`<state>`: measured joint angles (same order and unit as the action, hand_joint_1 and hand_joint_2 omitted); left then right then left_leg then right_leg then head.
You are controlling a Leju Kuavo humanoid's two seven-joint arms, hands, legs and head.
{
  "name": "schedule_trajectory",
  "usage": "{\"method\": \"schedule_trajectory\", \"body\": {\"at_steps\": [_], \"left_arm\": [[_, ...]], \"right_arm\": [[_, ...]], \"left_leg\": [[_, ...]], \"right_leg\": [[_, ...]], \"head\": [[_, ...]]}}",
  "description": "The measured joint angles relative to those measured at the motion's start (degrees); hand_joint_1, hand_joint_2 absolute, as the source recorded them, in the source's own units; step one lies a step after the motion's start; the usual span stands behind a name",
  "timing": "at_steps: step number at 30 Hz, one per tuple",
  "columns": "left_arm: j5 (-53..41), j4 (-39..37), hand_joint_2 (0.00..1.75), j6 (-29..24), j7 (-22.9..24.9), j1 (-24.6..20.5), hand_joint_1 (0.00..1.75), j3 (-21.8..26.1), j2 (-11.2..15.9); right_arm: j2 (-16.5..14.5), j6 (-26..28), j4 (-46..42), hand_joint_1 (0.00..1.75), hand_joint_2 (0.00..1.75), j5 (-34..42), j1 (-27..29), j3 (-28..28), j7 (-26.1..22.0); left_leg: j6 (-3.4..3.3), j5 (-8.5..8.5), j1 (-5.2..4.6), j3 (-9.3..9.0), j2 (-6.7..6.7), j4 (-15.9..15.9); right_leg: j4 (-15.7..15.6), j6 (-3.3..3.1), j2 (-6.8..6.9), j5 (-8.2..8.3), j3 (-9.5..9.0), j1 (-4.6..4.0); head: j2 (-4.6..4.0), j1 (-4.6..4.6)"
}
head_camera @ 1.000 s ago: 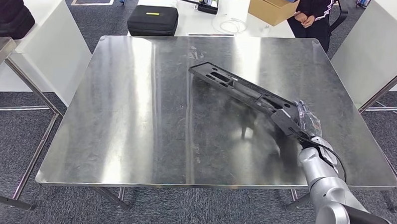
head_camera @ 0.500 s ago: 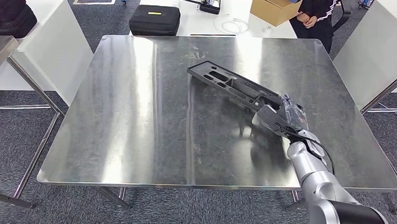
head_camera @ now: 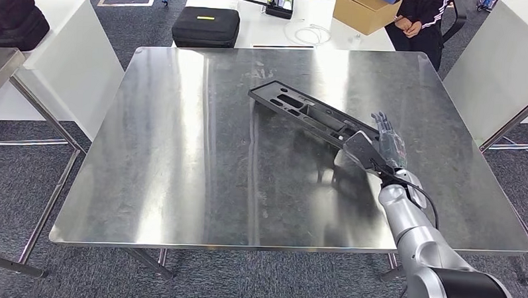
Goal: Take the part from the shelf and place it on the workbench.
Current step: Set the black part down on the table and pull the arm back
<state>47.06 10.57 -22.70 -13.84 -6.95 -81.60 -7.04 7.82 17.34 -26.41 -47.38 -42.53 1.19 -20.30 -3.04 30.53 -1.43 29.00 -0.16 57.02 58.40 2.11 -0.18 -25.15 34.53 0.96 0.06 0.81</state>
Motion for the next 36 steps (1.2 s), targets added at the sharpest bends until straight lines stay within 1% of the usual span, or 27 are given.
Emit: {"method": "schedule_trajectory", "body": {"at_steps": [6,10,12,17,21,28,32,36], "left_arm": [[0.1,-0.2,0.0,-0.3,-0.1,0.1,0.0,0.5,-0.1],[0.5,-0.2,0.0,-0.5,-0.2,0.1,0.0,0.8,-0.1],[0.7,-0.2,0.0,-0.6,-0.3,0.2,0.0,0.8,-0.1],[1.1,-0.2,0.0,-0.5,-0.3,0.2,0.0,1.0,0.0],[1.1,-0.2,0.0,0.3,0.1,0.3,0.0,1.2,0.1],[1.0,-0.1,0.0,0.5,0.0,0.3,0.0,1.3,0.3],[1.0,-0.1,0.0,0.4,-0.2,0.3,0.0,1.3,0.3],[1.2,-0.1,0.0,0.1,-0.2,0.3,0.0,1.4,0.3]], "right_arm": [[-0.1,-0.1,-4.2,0.0,0.0,5.2,1.4,-2.3,-1.6],[-0.1,-2.7,-8.0,0.0,0.0,11.2,2.8,-4.4,-2.7],[0.1,-5.9,-11.1,0.0,0.0,16.5,4.2,-5.6,-3.6],[1.3,-17.9,-22.0,0.0,0.0,32.6,10.4,-8.3,-7.0],[2.7,-23.9,-32.9,0.0,0.0,40.9,16.4,-10.6,-9.2],[4.3,-27.3,-49.2,0.0,0.0,45.6,24.6,-14.0,-11.0],[4.7,-27.7,-59.4,0.0,0.0,46.4,30.3,-16.0,-12.3],[4.8,-27.8,-66.5,0.0,0.0,46.1,34.8,-17.3,-14.5]], "left_leg": [[0.0,0.0,0.0,0.01,0.0,0.0],[0.0,0.0,-0.01,-0.01,0.0,0.0],[0.0,0.0,-0.01,-0.01,0.0,0.0],[-0.01,0.02,-0.01,0.02,-0.03,0.0],[-0.04,0.05,0.0,0.04,-0.02,0.0],[-0.03,0.06,0.0,0.02,-0.02,0.0],[-0.03,0.06,0.01,0.03,-0.02,0.0],[-0.02,0.07,0.0,0.04,-0.02,0.0]], "right_leg": [[0.0,0.0,0.0,0.0,0.0,0.0],[0.0,0.0,0.0,0.0,0.0,0.0],[0.0,0.0,0.01,0.0,0.0,0.0],[0.0,0.01,0.05,-0.02,0.01,0.0],[0.0,0.0,0.05,-0.04,0.02,0.0],[0.0,0.0,0.06,-0.04,0.01,0.0],[0.0,-0.02,0.05,-0.05,0.02,-0.01],[0.0,-0.02,0.05,-0.06,0.02,-0.01]], "head": [[-0.01,0.0],[-0.01,0.0],[-0.01,0.0],[-0.01,0.0],[0.01,0.0],[-0.01,-0.01],[0.0,0.0],[-0.01,0.0]]}}
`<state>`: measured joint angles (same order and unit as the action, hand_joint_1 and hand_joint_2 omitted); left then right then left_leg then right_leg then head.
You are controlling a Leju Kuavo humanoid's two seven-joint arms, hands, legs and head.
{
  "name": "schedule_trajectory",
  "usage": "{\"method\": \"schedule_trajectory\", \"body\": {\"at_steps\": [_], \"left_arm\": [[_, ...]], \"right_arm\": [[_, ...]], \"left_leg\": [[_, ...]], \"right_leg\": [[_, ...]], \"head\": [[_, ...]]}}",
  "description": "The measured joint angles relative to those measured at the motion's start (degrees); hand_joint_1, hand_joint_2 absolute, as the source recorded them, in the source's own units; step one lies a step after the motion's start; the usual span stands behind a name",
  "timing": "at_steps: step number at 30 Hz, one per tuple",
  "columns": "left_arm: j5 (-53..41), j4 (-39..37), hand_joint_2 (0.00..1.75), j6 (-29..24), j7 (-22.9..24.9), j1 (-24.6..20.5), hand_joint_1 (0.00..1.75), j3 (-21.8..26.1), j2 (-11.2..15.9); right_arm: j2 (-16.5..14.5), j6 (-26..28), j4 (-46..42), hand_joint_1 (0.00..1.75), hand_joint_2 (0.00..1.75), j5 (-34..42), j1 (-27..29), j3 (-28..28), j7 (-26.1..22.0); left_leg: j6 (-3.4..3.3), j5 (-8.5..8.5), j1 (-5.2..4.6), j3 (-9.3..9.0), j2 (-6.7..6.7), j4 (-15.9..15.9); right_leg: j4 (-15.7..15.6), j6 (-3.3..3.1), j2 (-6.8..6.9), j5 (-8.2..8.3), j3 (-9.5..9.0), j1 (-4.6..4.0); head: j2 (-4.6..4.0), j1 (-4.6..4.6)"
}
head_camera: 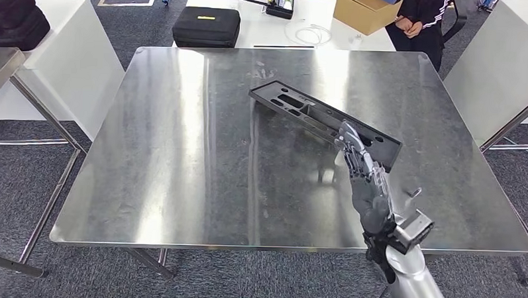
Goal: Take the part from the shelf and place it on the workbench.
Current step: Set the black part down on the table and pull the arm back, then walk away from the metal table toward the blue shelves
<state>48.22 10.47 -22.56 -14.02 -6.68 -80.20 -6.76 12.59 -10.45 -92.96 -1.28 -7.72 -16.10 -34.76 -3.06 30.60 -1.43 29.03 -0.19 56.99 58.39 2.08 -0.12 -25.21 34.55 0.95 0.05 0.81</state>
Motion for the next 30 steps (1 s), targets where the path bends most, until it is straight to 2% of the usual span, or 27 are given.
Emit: {"method": "schedule_trajectory", "body": {"at_steps": [4,16,19,21,23,25,26,27,28,29,30], "left_arm": [[0.3,0.0,0.0,-0.7,0.0,0.1,0.0,0.2,-0.1],[0.6,0.0,0.0,-1.2,0.0,0.1,0.0,0.6,-0.3],[0.6,0.0,0.0,-1.3,0.1,0.1,0.0,0.7,-0.4],[0.6,-0.1,0.0,-1.6,0.3,0.1,0.0,0.7,-0.6],[0.5,-0.1,0.0,-2.2,0.5,0.1,0.0,0.7,-0.7],[0.3,-0.2,0.0,-2.6,0.6,0.1,0.0,0.7,-0.7],[0.3,-0.2,0.0,-2.8,0.7,0.1,0.0,0.7,-0.7],[0.3,-0.2,0.0,-2.9,0.8,0.1,0.0,0.7,-0.8],[0.3,-0.2,0.0,-3.1,0.8,0.1,0.0,0.7,-0.8],[0.3,-0.2,0.0,-3.2,0.9,0.1,0.0,0.7,-0.8],[0.3,-0.2,0.0,-3.5,0.9,0.1,0.0,0.8,-0.8]], "right_arm": [[-0.5,-0.9,-6.3,0.0,0.0,-1.6,4.4,-1.0,-3.3],[-2.5,-1.6,-13.6,0.0,0.0,-3.3,8.9,-2.2,-3.8],[-4.3,-3.2,-14.0,0.0,0.0,-3.6,9.1,-2.3,-3.7],[-5.7,-4.5,-14.3,0.0,0.0,-3.6,9.0,-2.2,-3.6],[-7.1,-5.8,-14.6,0.0,0.0,-3.4,8.7,-1.9,-3.5],[-8.1,-6.8,-14.6,0.0,0.0,-3.3,8.4,-1.5,-3.3],[-8.6,-7.2,-14.6,0.0,0.0,-3.3,8.4,-1.3,-3.3],[-9.0,-7.5,-14.6,0.0,0.0,-3.4,8.4,-1.1,-3.2],[-9.4,-7.8,-14.6,0.0,0.0,-3.4,8.4,-1.0,-3.1],[-9.8,-8.0,-14.6,0.0,0.0,-3.5,8.3,-0.8,-3.0],[-10.1,-8.2,-14.5,0.0,0.0,-3.6,8.2,-0.7,-2.9]], "left_leg": [[0.01,0.02,0.0,0.01,0.01,0.0],[0.0,0.05,-0.01,-0.02,0.01,0.0],[-0.6,0.02,-0.17,0.04,0.0,0.3],[-1.25,-0.98,0.14,-0.55,0.06,-0.9],[-1.73,-2.22,0.78,-1.35,0.22,-2.5],[-1.78,-2.7,1.14,-1.36,0.33,-2.9],[-1.65,-2.76,1.26,-1.19,0.34,-2.9],[-1.49,-2.81,1.4,-1.09,0.35,-2.9],[-1.25,-2.81,1.61,-1.03,0.33,-2.8],[-0.93,-2.73,1.9,-0.99,0.29,-2.6],[-0.47,-2.53,2.18,-0.9,0.24,-2.2]], "right_leg": [[0.0,0.0,-0.01,0.0,-0.01,0.01],[0.0,0.02,-0.01,0.02,-0.02,0.05],[-0.4,0.48,-0.03,0.35,-0.1,0.39],[-0.6,0.94,-0.01,0.4,-0.17,0.1],[2.0,0.84,0.01,-1.38,0.96,-0.24],[9.0,0.67,0.02,-4.7,3.84,0.0],[12.4,0.88,0.04,-5.92,5.22,0.23],[14.4,1.33,0.05,-6.41,5.87,0.51],[14.1,2.03,0.07,-5.92,5.37,0.82],[11.4,2.9,0.13,-4.63,3.73,1.17],[7.1,3.82,0.25,-3.13,1.31,1.58]], "head": [[0.01,0.0],[0.0,0.0],[0.01,0.03],[0.0,0.05],[0.0,-0.05],[0.0,-0.14],[0.0,-0.14],[-0.01,-0.13],[-0.01,-0.13],[0.0,-0.13],[0.0,-0.15]]}}
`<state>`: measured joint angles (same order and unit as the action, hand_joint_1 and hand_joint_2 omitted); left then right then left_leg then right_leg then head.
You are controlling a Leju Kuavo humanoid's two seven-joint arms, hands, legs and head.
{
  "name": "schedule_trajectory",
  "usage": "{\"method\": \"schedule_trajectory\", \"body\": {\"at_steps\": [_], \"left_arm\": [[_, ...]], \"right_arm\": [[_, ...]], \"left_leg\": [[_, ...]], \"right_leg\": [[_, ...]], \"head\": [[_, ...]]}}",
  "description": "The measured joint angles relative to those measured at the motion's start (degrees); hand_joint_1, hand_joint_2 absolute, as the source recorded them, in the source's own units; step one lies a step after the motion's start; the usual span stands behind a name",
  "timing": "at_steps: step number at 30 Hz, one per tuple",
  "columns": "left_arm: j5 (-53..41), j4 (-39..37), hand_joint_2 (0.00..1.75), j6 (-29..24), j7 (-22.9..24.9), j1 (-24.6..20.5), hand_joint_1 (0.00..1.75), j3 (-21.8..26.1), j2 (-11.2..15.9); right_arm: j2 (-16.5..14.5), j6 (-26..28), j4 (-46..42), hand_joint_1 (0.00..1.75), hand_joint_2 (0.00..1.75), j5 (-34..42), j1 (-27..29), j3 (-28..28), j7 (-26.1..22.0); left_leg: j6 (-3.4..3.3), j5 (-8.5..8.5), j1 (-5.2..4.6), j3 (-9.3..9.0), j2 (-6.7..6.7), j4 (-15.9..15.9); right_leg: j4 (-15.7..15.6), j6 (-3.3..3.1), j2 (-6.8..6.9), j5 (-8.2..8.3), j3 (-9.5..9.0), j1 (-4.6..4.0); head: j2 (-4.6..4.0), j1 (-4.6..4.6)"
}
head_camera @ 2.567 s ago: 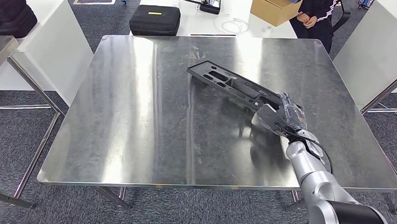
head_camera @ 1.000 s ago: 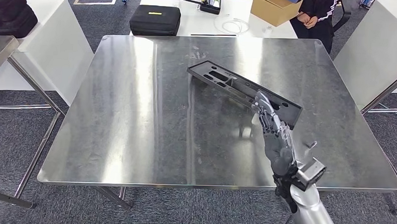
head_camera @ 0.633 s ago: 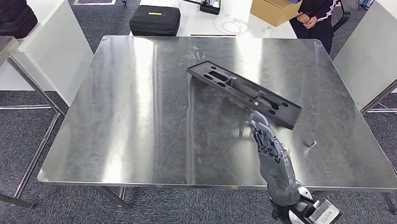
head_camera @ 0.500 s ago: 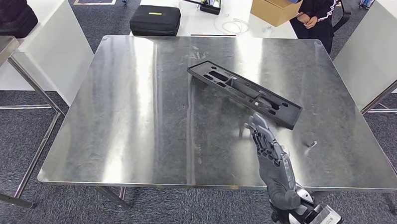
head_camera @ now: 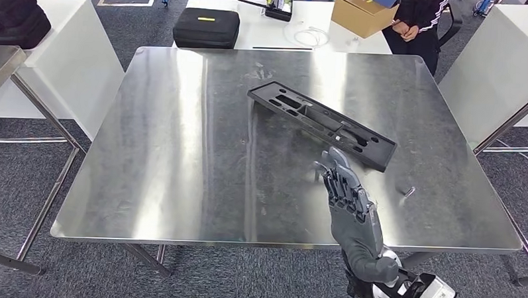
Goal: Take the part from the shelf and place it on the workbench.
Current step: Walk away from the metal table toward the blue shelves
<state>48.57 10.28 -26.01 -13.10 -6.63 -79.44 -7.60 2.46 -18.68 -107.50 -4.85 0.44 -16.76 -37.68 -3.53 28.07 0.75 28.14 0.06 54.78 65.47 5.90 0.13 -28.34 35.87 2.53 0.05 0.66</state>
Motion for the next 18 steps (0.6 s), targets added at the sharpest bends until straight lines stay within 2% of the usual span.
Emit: {"method": "schedule_trajectory", "body": {"at_steps": [1,2,3,4,6,7,9,11,12,13,14,16,17,18], "left_arm": [[0.1,-0.1,0.0,-0.2,0.0,0.0,0.0,0.0,0.0],[0.2,-0.2,0.0,-0.4,0.0,0.0,0.0,0.1,0.0],[0.2,-0.3,0.0,-0.6,0.1,-0.1,0.0,0.1,-0.1],[0.3,-0.4,0.0,-0.8,0.1,-0.1,0.0,0.1,-0.1],[0.3,-0.6,0.0,-1.1,0.1,-0.1,0.0,0.2,-0.2],[0.3,-0.7,0.0,-1.2,0.1,-0.1,0.0,0.2,-0.2],[0.3,-0.8,0.0,-1.2,0.1,-0.1,0.0,0.3,-0.2],[0.3,-0.9,0.0,-1.3,0.1,-0.1,0.0,0.3,-0.3],[0.3,-0.9,0.0,-1.3,0.1,-0.1,0.0,0.3,-0.3],[0.3,-0.9,0.0,-1.3,0.1,-0.1,0.0,0.3,-0.3],[0.3,-0.9,0.0,-1.3,0.1,-0.1,0.0,0.3,-0.3],[0.3,-0.9,0.0,-1.3,0.1,-0.1,0.0,0.3,-0.3],[0.3,-1.0,0.0,-1.3,0.1,-0.1,0.0,0.3,-0.3],[0.3,-1.0,0.0,-1.4,0.1,-0.1,0.0,0.3,-0.4]], "right_arm": [[-0.4,-0.2,0.1,0.0,0.0,-0.1,-0.2,0.1,0.1],[-0.8,-0.4,0.1,0.0,0.0,-0.1,-0.4,0.1,0.1],[-1.1,-0.6,0.2,0.0,0.0,-0.1,-0.7,0.2,0.2],[-1.4,-0.8,0.3,0.0,0.0,-0.1,-0.8,0.2,0.2],[-1.8,-1.0,0.4,0.0,0.0,-0.1,-1.1,0.3,0.2],[-2.0,-1.0,0.5,0.0,0.0,-0.1,-1.1,0.3,0.2],[-2.4,-1.1,0.5,0.0,0.0,-0.1,-1.3,0.4,0.2],[-2.7,-1.1,0.7,0.0,0.0,-0.1,-1.4,0.4,0.2],[-2.7,-1.1,0.8,0.0,0.0,-0.1,-1.4,0.4,0.2],[-2.8,-1.1,0.9,0.0,0.0,-0.1,-1.4,0.4,0.2],[-2.8,-1.1,0.9,0.0,0.0,-0.1,-1.4,0.4,0.2],[-3.0,-1.1,0.9,0.0,0.0,-0.1,-1.4,0.4,0.2],[-3.0,-1.1,0.9,0.0,0.0,-0.1,-1.4,0.4,0.2],[-3.0,-1.1,0.9,0.0,0.0,-0.1,-1.5,0.5,0.2]], "left_leg": [[0.58,0.3,0.17,0.39,-0.1,0.5],[1.11,0.61,0.2,0.74,-0.21,1.1],[1.57,0.87,0.12,1.17,-0.35,1.7],[1.91,0.97,0.02,1.61,-0.48,2.1],[2.33,1.19,0.08,2.12,-0.6,2.8],[2.51,1.94,0.15,2.61,-0.53,3.6],[2.79,5.44,0.22,4.93,-0.38,8.6],[2.83,9.39,0.18,8.52,-0.32,16.3],[2.69,10.13,0.15,9.67,-0.32,18.9],[2.42,9.63,0.08,9.71,-0.31,19.2],[2.03,8.17,-0.02,8.55,-0.31,17.3],[1.09,4.74,-0.38,3.87,-0.36,9.4],[0.8,3.53,-0.64,2.07,-0.36,6.2],[0.6,2.95,-0.92,1.0,-0.37,4.2]], "right_leg": [[-3.7,0.48,-0.14,1.13,-2.31,0.12],[-6.2,0.53,-0.33,1.8,-3.75,0.16],[-7.3,0.11,-0.57,1.74,-4.43,0.13],[-7.0,-0.55,-0.89,1.44,-4.3,-0.05],[-6.8,-1.69,-0.91,1.09,-3.7,0.22],[-6.7,-2.14,-0.85,1.22,-3.42,0.29],[-6.7,-3.08,-0.71,1.65,-2.85,0.23],[-6.7,-3.78,-0.57,2.09,-2.09,-0.25],[-6.6,-4.06,-0.49,2.29,-1.74,-0.53],[-6.6,-4.27,-0.44,2.49,-1.46,-0.8],[-6.6,-4.42,-0.42,2.7,-1.25,-1.02],[-6.6,-4.36,-0.45,3.11,-1.05,-1.34],[-6.7,-4.18,-0.45,3.35,-1.02,-1.46],[-6.7,-3.92,-0.44,3.58,-1.01,-1.52]], "head": [[0.01,-0.08],[0.01,-0.11],[0.01,-0.12],[0.01,-0.07],[0.0,0.07],[0.01,0.15],[0.0,0.27],[0.0,0.34],[0.01,0.34],[0.01,0.34],[0.01,0.33],[0.0,0.31],[0.0,0.26],[0.0,0.28]]}}
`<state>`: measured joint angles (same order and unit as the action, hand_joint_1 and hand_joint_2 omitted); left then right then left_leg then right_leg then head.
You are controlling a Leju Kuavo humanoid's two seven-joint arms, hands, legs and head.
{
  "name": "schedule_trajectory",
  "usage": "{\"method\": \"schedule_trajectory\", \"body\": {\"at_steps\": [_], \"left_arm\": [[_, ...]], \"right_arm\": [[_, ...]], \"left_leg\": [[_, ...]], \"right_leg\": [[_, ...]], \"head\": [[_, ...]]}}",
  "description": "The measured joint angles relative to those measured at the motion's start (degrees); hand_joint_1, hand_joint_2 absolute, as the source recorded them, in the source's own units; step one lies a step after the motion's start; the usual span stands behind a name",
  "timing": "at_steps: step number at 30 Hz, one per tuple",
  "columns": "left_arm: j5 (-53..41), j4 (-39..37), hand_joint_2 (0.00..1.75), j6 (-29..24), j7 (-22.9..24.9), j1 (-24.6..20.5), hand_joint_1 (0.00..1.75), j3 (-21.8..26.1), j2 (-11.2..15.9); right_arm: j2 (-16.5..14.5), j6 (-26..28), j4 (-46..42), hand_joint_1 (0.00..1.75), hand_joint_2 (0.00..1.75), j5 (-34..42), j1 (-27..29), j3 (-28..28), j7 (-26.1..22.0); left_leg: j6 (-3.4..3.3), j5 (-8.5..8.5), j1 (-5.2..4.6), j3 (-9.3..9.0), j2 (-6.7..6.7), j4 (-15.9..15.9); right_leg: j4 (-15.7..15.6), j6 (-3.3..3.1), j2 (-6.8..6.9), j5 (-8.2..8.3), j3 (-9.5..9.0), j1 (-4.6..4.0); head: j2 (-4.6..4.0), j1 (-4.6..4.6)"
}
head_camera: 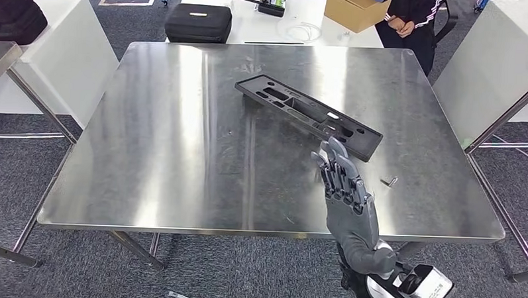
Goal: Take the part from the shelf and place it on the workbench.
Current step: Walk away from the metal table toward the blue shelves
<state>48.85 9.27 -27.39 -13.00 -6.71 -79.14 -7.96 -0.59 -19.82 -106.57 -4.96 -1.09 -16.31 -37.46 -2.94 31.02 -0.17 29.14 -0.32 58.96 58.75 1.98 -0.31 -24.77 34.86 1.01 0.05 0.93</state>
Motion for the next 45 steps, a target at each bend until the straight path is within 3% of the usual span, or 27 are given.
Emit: {"method": "schedule_trajectory", "body": {"at_steps": [2,4,6,8,10,11,13,15,16,17,19,20,22,24,25,26,27,29,31,34,35,37,39,40,41,42,45], "left_arm": [[0.0,-0.1,0.0,-0.1,0.0,0.0,0.0,0.0,-0.1],[0.0,-0.2,0.0,-0.1,0.0,0.0,0.0,0.0,-0.3],[0.0,-0.3,0.0,-0.1,0.0,0.0,0.0,0.0,-0.4],[0.0,-0.3,0.0,-0.1,0.0,0.1,0.0,0.0,-0.4],[0.0,-0.4,0.0,-0.1,0.0,0.1,0.0,0.0,-0.4],[0.0,-0.4,0.0,-0.1,0.0,0.1,0.0,0.0,-0.4],[0.0,-0.4,0.0,-0.1,0.0,0.1,0.0,0.0,-0.4],[0.0,-0.4,0.0,-0.1,0.0,0.1,0.0,0.0,-0.4],[0.0,-0.4,0.0,-0.1,-0.1,0.1,0.0,0.0,-0.4],[0.0,-0.4,0.0,-0.1,-0.1,0.1,0.0,0.0,-0.4],[0.0,-0.5,0.0,-0.1,-0.1,0.0,0.0,0.0,-0.4],[0.0,-0.6,0.0,-0.1,-0.2,0.0,0.0,0.0,-0.4],[-0.2,-0.8,0.0,0.0,-0.3,0.0,0.0,0.0,-0.4],[-0.2,-0.9,0.0,0.6,-0.3,-0.1,0.0,0.0,-0.4],[-0.3,-1.0,0.0,1.0,-0.3,-0.1,0.0,0.0,-0.5],[-0.3,-1.1,0.0,1.3,-0.4,-0.1,0.0,0.0,-0.5],[-0.3,-1.2,0.0,1.5,-0.4,-0.2,0.0,0.0,-0.6],[-0.2,-1.4,0.0,1.7,-0.4,-0.2,0.0,0.0,-0.6],[-0.1,-1.5,0.0,1.7,-0.5,-0.3,0.0,0.0,-0.8],[0.0,-2.0,0.0,1.6,-0.4,-0.3,0.0,0.1,-1.1],[0.0,-2.0,0.0,1.6,-0.4,-0.3,0.0,0.1,-1.2],[0.0,-2.2,0.0,1.5,-0.4,-0.3,0.0,0.1,-1.3],[0.0,-2.4,0.0,1.5,-0.3,-0.3,0.0,0.2,-1.4],[0.0,-2.5,0.0,1.5,-0.3,-0.3,0.0,0.2,-1.4],[0.0,-2.6,0.0,1.5,-0.3,-0.3,0.0,0.2,-1.5],[0.1,-2.8,0.0,1.4,-0.3,-0.3,0.0,0.2,-1.5],[0.1,-3.3,0.0,1.0,-0.4,-0.4,0.0,0.2,-1.9]], "right_arm": [[-0.1,0.0,0.0,0.0,0.0,0.0,-0.2,0.0,0.0],[-0.2,0.0,0.0,0.0,0.0,0.0,-0.2,0.1,0.0],[-0.2,0.0,0.0,0.0,0.0,0.0,-0.2,0.2,0.0],[-0.2,0.0,0.1,0.0,0.0,0.0,-0.2,0.2,0.0],[-0.1,0.0,0.3,0.0,0.0,0.0,-0.2,0.3,0.0],[-0.1,0.0,0.4,0.0,0.0,0.0,-0.2,0.3,0.0],[-0.1,0.0,0.5,0.0,0.0,0.0,-0.2,0.3,0.0],[-0.1,0.0,0.5,0.0,0.0,0.1,-0.3,0.3,0.0],[-0.1,0.0,0.5,0.0,0.0,0.1,-0.3,0.3,0.0],[-0.1,0.0,0.6,0.0,0.0,0.1,-0.2,0.3,0.0],[-0.1,-0.1,0.6,0.0,0.0,0.0,-0.2,0.3,0.0],[-0.1,-0.1,0.6,0.0,0.0,-0.1,-0.2,0.4,0.0],[0.0,0.0,0.7,0.0,0.0,-0.1,0.0,0.4,-0.1],[0.1,0.0,0.8,0.0,0.0,-0.2,0.3,0.4,0.2],[0.2,0.1,0.9,0.0,0.0,-0.3,0.4,0.4,0.3],[0.4,0.1,1.0,0.0,0.0,-0.4,0.6,0.4,0.5],[0.5,0.2,1.1,0.0,0.0,-0.5,0.7,0.4,0.6],[0.7,0.3,1.3,0.0,0.0,-0.4,0.8,0.4,0.7],[0.9,0.4,1.4,0.0,0.0,-0.4,0.8,0.4,0.7],[1.0,0.6,1.4,0.0,0.0,-0.5,1.1,0.4,0.7],[1.0,0.7,1.4,0.0,0.0,-0.5,1.2,0.4,0.7],[1.2,0.8,1.4,0.0,0.0,-0.6,1.3,0.4,0.7],[1.2,0.9,1.4,0.0,0.0,-0.6,1.5,0.4,0.8],[1.2,1.0,1.4,0.0,0.0,-0.7,1.6,0.4,0.9],[1.3,1.0,1.4,0.0,0.0,-0.7,1.7,0.4,0.9],[1.3,1.1,1.4,0.0,0.0,-0.8,1.7,0.4,1.0],[1.0,1.1,1.3,0.0,0.0,-0.7,1.5,0.4,1.0]], "left_leg": [[-0.18,-0.57,-0.48,0.08,0.04,-0.7],[-0.66,-1.44,-0.34,0.42,0.14,-1.4],[-1.27,-2.62,-0.14,1.13,0.36,-2.0],[-1.62,-3.45,-0.35,2.26,0.57,-2.0],[-1.64,-4.16,-0.51,3.17,0.73,-1.9],[-1.6,-4.46,-0.55,3.44,0.77,-1.8],[-1.35,-4.93,-0.58,3.77,0.78,-1.7],[-0.85,-5.35,-0.73,4.15,0.79,-1.5],[-0.59,-5.56,-0.8,4.31,0.8,-1.4],[-0.31,-5.81,-0.85,4.4,0.81,-1.4],[0.22,-5.54,-0.86,4.8,0.69,-0.9],[0.56,-4.38,-0.8,5.36,0.56,0.2],[1.35,0.08,-0.49,7.57,0.33,5.7],[2.05,3.75,-0.07,9.86,0.3,12.6],[2.3,4.04,0.12,10.03,0.31,14.1],[2.51,3.2,0.32,9.05,0.32,13.4],[2.71,1.61,0.55,6.95,0.32,10.5],[2.93,-1.03,0.81,1.83,0.11,2.4],[2.34,-1.77,0.6,-0.16,-0.34,-1.4],[0.58,-2.39,0.16,0.74,-0.45,-1.6],[-0.08,-2.83,0.14,1.1,-0.35,-1.7],[-1.14,-3.74,0.11,2.06,-0.08,-1.8],[-1.61,-4.53,-0.19,3.21,0.09,-1.8],[-1.71,-4.89,-0.4,3.69,0.15,-1.7],[-1.77,-5.22,-0.6,4.08,0.16,-1.7],[-1.78,-5.52,-0.78,4.37,0.15,-1.7],[-1.51,-6.24,-1.25,4.81,0.15,-1.6]], "right_leg": [[-0.2,0.77,0.08,0.57,0.08,0.04],[0.2,1.39,0.19,0.34,0.66,0.04],[4.0,1.23,0.22,-2.64,2.46,-0.06],[11.5,0.98,0.22,-6.93,4.95,-0.08],[15.5,1.43,0.22,-8.65,5.25,-0.09],[14.1,1.86,0.23,-8.16,3.68,-0.09],[5.7,2.41,0.28,-6.16,-2.03,-0.11],[-1.1,1.98,0.3,-4.72,-6.32,-0.41],[-2.2,1.6,0.29,-4.6,-6.94,-0.57],[-2.2,1.26,0.27,-4.32,-6.88,-0.72],[-2.6,0.39,0.33,-3.82,-6.33,-0.16],[-2.7,-0.23,0.39,-3.43,-6.02,0.15],[-2.8,-1.1,0.54,-2.63,-5.24,0.46],[-2.7,-1.18,0.64,-1.93,-4.22,0.52],[-2.6,-1.03,0.66,-1.63,-3.78,0.58],[-2.5,-0.82,0.67,-1.37,-3.4,0.68],[-2.4,-0.57,0.66,-1.16,-3.11,0.85],[-2.1,-0.06,0.62,-0.81,-2.67,0.97],[-1.8,0.6,0.59,-0.39,-2.31,0.79],[-1.8,1.78,0.52,0.16,-1.59,0.72],[-0.9,1.86,0.5,-0.52,-0.93,0.73],[4.8,1.37,0.48,-3.99,1.81,0.75],[12.9,1.02,0.47,-7.86,4.82,0.55],[15.1,1.09,0.47,-8.81,5.3,0.43],[15.0,1.22,0.47,-8.86,4.53,0.29],[12.3,1.32,0.47,-8.12,2.47,0.08],[-0.4,0.63,0.55,-5.1,-5.53,-0.95]], "head": [[0.0,-0.01],[0.0,-0.03],[0.0,-0.2],[0.01,-0.32],[0.01,-0.31],[0.01,-0.32],[0.01,-0.34],[0.01,-0.31],[0.01,-0.29],[0.01,-0.25],[0.01,-0.23],[0.01,-0.16],[0.0,-0.02],[0.0,0.03],[0.0,0.02],[0.0,0.03],[0.0,0.03],[0.01,0.05],[0.01,-0.02],[0.0,-0.1],[0.0,-0.18],[0.0,-0.34],[0.01,-0.46],[0.02,-0.46],[0.01,-0.46],[0.01,-0.46],[0.01,-0.42]]}}
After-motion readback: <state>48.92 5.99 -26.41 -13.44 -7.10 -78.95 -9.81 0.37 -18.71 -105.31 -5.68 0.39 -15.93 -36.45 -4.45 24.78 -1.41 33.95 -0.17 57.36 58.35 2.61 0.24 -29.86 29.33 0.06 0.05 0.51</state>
